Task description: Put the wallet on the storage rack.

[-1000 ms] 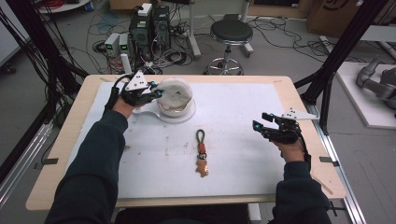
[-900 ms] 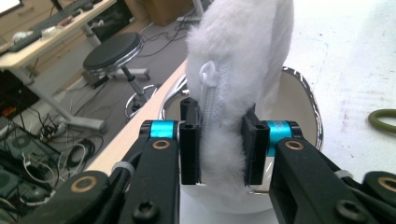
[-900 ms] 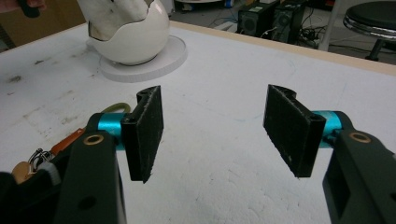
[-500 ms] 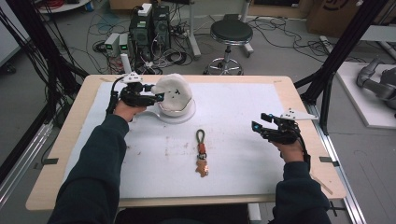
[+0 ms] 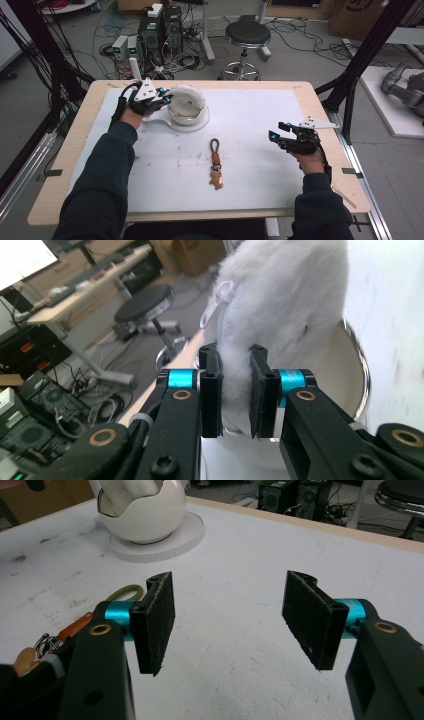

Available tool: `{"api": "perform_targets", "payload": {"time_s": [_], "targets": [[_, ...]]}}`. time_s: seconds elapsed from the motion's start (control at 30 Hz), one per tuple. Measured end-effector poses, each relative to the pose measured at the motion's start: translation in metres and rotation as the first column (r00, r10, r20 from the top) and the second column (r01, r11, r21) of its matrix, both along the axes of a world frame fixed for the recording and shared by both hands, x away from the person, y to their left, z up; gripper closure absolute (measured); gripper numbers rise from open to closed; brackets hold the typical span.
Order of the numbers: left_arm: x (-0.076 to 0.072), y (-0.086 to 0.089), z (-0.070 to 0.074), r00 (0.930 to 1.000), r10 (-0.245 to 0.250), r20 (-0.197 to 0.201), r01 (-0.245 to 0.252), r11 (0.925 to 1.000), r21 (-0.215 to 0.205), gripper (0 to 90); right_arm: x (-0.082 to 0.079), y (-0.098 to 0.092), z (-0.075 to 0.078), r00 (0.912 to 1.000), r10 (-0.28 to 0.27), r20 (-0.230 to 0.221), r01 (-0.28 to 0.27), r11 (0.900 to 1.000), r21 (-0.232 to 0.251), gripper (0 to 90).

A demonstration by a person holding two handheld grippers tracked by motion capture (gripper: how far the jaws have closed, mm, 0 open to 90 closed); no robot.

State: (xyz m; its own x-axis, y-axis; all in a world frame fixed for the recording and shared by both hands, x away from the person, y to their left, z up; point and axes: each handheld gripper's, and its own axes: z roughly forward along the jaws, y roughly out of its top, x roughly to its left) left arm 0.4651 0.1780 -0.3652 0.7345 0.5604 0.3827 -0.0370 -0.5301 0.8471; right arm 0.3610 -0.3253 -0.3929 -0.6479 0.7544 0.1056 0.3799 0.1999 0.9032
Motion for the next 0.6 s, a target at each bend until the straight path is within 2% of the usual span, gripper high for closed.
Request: {"api": "perform_targets", "payload": {"time_s": [0.07, 0.13, 0.17, 0.2, 0.23, 0.27, 0.3, 0.33, 0.37, 0.4, 0.43, 0.47, 0.5, 0.53, 0.57, 0.6], "targets": [[0.001, -0.002, -0.002, 0.9999, 0.003, -0.010, -0.003, 0.9999, 0.014, 77.9, 0.000, 0.000, 0.000, 1.0000, 0.002, 0.001, -0.002, 1.000, -0.002, 38.6], [0.003, -0.005, -0.005, 0.9993, 0.018, -0.033, -0.018, 0.9998, 0.000, 77.8, 0.000, 0.000, 0.000, 1.0000, 0.004, 0.005, -0.004, 1.000, -0.003, 38.6], [0.003, -0.005, -0.006, 0.9986, 0.024, -0.047, -0.025, 0.9996, -0.012, 77.6, 0.000, 0.000, 0.000, 1.0000, 0.003, 0.001, -0.003, 1.000, -0.003, 38.6], [0.004, -0.004, -0.006, 0.9958, 0.022, -0.089, -0.027, 0.9983, -0.052, 76.3, -0.001, 0.000, 0.000, 1.0000, 0.004, 0.001, -0.004, 1.000, -0.001, 38.6], [0.004, -0.004, -0.006, 0.9958, 0.022, -0.089, -0.027, 0.9983, -0.052, 73.8, -0.001, 0.000, 0.000, 1.0000, 0.004, 0.001, -0.004, 1.000, -0.001, 38.6], [0.005, -0.001, -0.005, 0.9905, 0.037, -0.132, -0.048, 0.9951, -0.087, 67.0, -0.001, -0.001, 0.000, 1.0000, 0.003, 0.000, -0.003, 1.000, 0.000, 38.6], [0.006, 0.001, -0.005, 0.9833, 0.053, -0.174, -0.077, 0.9878, -0.135, 67.0, -0.001, -0.001, 0.000, 1.0000, 0.003, 0.000, -0.003, 1.000, 0.000, 38.6], [0.007, 0.006, -0.006, 0.9705, 0.064, -0.232, -0.114, 0.9718, -0.206, 59.7, -0.001, -0.001, 0.000, 1.0000, 0.002, -0.001, -0.002, 1.000, 0.002, 38.5], [0.008, 0.008, -0.006, 0.9631, 0.065, -0.261, -0.135, 0.9564, -0.259, 50.4, -0.001, 0.000, 0.000, 1.0000, 0.002, 0.000, -0.002, 1.000, 0.001, 38.6], [0.008, 0.011, -0.006, 0.9590, 0.061, -0.277, -0.146, 0.9426, -0.300, 47.5, 0.000, 0.000, 0.000, 1.0000, 0.006, 0.002, -0.006, 1.000, -0.001, 38.5], [0.008, 0.013, -0.006, 0.9595, 0.049, -0.278, -0.143, 0.9333, -0.330, 47.5, 0.000, 0.000, 0.000, 1.0000, 0.006, 0.002, -0.006, 1.000, -0.001, 38.5], [0.008, 0.012, -0.005, 0.9608, 0.037, -0.275, -0.133, 0.9317, -0.338, 49.1, 0.000, 0.001, 0.000, 1.0000, 0.006, 0.002, -0.006, 1.000, -0.002, 38.5], [0.008, 0.011, -0.005, 0.9613, 0.021, -0.275, -0.122, 0.9262, -0.357, 51.9, -0.001, 0.001, 0.000, 1.0000, 0.006, -0.003, -0.006, 1.000, -0.001, 38.6], [0.007, 0.010, -0.005, 0.9625, 0.001, -0.271, -0.106, 0.9221, -0.372, 62.0, 0.000, 0.002, 0.000, 1.0000, 0.007, 0.001, -0.007, 1.000, -0.004, 38.6], [0.007, 0.008, -0.005, 0.9644, -0.001, -0.264, -0.100, 0.9239, -0.369, 62.0, 0.000, 0.002, 0.000, 1.0000, 0.007, 0.001, -0.007, 1.000, -0.004, 38.6], [0.007, 0.006, -0.006, 0.9656, 0.003, -0.260, -0.099, 0.9285, -0.358, 67.6, 0.000, 0.002, -0.001, 1.0000, 0.010, 0.000, -0.010, 1.000, -0.004, 38.5]]}}
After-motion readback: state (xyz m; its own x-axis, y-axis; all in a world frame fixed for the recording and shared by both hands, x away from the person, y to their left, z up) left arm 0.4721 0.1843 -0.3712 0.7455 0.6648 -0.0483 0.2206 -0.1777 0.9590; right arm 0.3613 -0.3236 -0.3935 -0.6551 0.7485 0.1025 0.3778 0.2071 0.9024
